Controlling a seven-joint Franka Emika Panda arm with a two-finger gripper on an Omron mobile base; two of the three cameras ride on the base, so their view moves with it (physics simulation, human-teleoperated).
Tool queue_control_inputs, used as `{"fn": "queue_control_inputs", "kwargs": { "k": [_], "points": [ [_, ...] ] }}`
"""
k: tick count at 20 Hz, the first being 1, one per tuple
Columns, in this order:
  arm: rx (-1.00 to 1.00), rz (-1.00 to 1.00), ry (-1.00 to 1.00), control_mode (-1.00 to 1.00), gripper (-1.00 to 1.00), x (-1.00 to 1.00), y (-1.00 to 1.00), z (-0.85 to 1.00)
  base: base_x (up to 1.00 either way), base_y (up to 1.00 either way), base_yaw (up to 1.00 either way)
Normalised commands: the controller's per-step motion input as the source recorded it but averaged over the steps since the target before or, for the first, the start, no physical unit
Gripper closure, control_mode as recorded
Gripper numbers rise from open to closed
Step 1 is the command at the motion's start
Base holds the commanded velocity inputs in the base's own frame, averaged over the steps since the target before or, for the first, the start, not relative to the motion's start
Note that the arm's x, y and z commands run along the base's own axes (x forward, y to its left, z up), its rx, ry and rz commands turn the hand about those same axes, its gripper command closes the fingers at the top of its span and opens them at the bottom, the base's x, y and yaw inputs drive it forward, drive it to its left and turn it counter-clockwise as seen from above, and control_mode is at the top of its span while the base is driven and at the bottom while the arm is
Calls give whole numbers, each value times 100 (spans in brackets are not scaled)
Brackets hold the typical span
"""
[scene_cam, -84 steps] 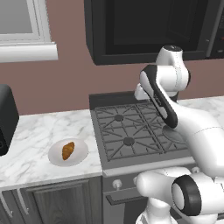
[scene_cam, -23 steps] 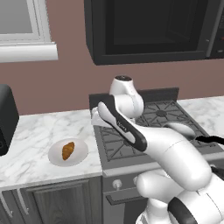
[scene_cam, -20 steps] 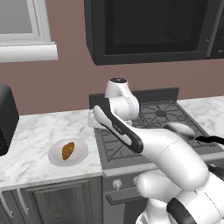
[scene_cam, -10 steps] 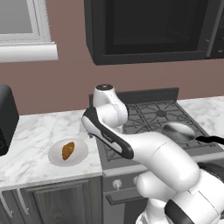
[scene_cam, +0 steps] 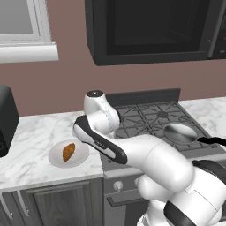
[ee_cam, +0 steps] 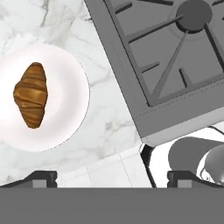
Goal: Pick the croissant and place it on the pan. Then turn on the stove to warm the croissant.
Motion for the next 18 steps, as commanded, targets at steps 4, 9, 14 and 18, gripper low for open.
{"fn": "queue_control_inputs", "kwargs": {
  "k": [4,9,14,18],
  "points": [
    [0,-9,0,-100,-100,4,23,-1,0,0,0],
    [0,-10,0,-100,-100,1,17,-6,0,0,0],
    [0,-9,0,-100,-100,2,22,-16,0,0,0],
    [0,-5,3,-100,-100,10,27,-12,0,0,0]
  ]
}}
